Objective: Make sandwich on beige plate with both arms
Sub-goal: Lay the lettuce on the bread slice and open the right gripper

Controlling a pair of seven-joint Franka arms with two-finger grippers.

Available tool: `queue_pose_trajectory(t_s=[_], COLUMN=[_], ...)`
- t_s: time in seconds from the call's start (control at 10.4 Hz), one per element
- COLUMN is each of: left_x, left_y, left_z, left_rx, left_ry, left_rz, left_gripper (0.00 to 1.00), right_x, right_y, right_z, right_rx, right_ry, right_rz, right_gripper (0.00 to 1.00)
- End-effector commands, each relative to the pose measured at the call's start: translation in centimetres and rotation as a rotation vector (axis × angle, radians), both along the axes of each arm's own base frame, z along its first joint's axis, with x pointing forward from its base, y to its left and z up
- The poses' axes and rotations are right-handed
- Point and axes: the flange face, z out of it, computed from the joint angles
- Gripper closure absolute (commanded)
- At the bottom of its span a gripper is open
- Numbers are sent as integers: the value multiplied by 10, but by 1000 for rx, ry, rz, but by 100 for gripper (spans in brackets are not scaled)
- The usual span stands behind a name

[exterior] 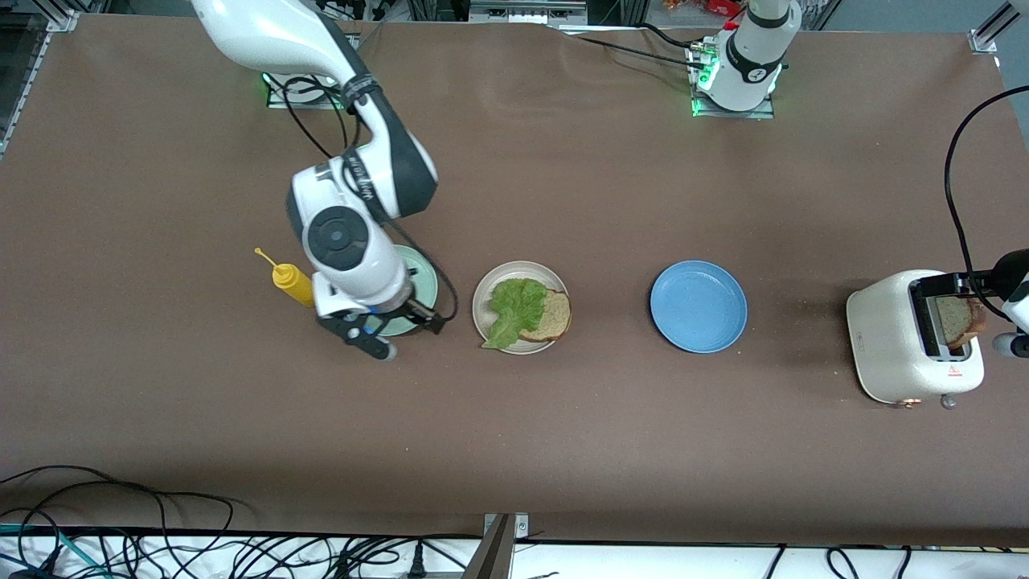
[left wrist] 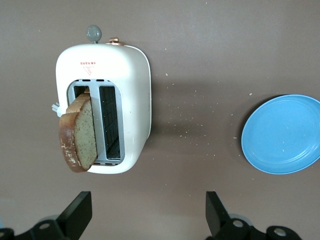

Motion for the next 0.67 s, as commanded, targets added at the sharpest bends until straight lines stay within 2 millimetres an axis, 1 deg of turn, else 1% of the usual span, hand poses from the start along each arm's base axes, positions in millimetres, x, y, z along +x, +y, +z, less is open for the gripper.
queue_pose_trajectory(t_s=[0.0,0.1,0.19,0.29,0.38,0.48,0.58], left_x=[-1,-1,0,0,0,0,0], left_y=[-1,-1,-2,-2,-3,-3,-3], left_z=[5,4,5,4,4,3,3], left_rx=[23,21,22,22,20,20,20], left_ry=[-5,-4,-5,-4,-4,-3,-3], left_rz=[-23,-23,-26,-26,-25,-25,-25], left_gripper=[0,0,0,0,0,0,0], right_x=[5,8,7,3,-4,-16,-33], right_y=[-61,-93,-123,-147,-175,-200,-228], right_z=[22,26,32,40,47,53,54], right_rx=[-67,-83,-80,-69,-53,-26,7], right_ry=[98,135,156,167,182,199,209], right_rz=[207,270,310,355,393,440,475], right_gripper=[0,0,0,0,0,0,0])
